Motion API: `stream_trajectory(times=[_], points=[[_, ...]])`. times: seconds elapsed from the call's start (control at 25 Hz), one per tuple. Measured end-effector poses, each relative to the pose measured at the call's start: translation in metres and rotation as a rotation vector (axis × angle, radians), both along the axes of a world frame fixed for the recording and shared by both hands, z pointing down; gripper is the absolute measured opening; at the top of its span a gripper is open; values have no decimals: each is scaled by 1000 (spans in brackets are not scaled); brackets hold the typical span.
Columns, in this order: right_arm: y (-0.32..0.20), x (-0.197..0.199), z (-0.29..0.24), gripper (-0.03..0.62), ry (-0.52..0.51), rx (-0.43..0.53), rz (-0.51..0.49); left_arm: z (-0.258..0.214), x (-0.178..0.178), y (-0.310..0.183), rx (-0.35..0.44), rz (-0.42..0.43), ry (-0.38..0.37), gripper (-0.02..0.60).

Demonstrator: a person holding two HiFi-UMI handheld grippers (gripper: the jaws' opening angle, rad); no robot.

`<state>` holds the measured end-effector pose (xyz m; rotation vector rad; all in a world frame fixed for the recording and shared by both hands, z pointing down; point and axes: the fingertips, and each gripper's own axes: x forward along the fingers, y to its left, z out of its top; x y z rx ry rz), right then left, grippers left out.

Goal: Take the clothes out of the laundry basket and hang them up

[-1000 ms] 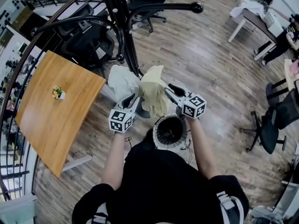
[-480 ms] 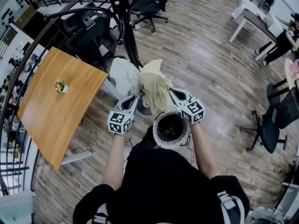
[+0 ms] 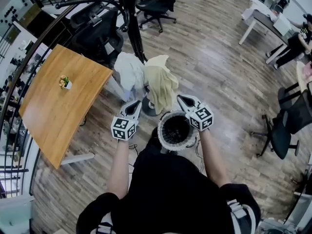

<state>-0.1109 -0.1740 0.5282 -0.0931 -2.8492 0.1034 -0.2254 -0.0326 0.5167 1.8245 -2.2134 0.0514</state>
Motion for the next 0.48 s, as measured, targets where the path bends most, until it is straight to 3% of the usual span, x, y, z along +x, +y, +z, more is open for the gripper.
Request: stream_trajectory(times=[0.48], points=[[21,38,11,8,18,-4,-22,12,37,33,-12,-49,16,35]])
